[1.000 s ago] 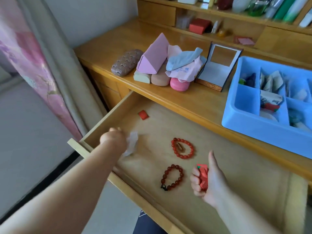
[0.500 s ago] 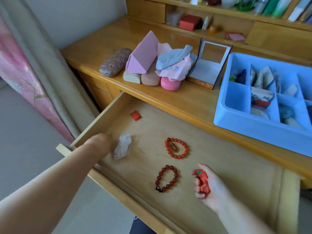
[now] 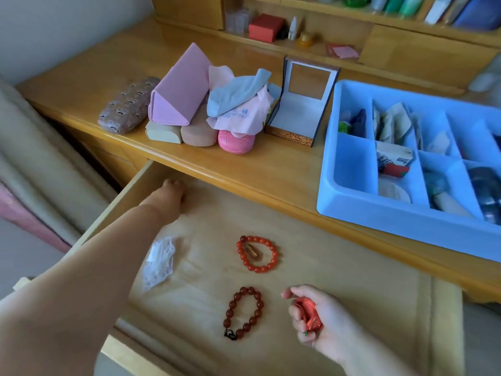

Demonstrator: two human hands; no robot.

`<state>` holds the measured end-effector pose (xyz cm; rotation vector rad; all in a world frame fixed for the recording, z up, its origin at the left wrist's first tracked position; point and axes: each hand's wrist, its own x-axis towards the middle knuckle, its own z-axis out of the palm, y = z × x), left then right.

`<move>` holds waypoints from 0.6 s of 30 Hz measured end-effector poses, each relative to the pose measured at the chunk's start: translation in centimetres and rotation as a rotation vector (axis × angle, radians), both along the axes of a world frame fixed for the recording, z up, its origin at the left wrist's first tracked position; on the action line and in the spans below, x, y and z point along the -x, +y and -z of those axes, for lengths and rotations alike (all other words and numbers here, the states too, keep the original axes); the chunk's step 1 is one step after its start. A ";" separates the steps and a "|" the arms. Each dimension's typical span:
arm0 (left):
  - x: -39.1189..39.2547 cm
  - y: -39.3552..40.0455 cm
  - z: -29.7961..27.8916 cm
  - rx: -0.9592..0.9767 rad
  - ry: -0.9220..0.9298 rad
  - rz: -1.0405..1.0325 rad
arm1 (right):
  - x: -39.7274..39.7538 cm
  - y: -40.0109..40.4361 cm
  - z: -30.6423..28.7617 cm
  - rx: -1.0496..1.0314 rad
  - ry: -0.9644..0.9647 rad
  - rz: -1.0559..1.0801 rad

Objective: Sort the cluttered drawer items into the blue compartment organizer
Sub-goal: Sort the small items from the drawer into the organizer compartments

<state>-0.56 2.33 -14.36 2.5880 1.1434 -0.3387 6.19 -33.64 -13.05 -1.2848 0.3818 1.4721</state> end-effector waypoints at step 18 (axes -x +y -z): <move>0.4 -29.2 -10.8 0.717 -0.657 0.200 | 1.6 -2.7 -7.3 -0.158 -0.090 0.278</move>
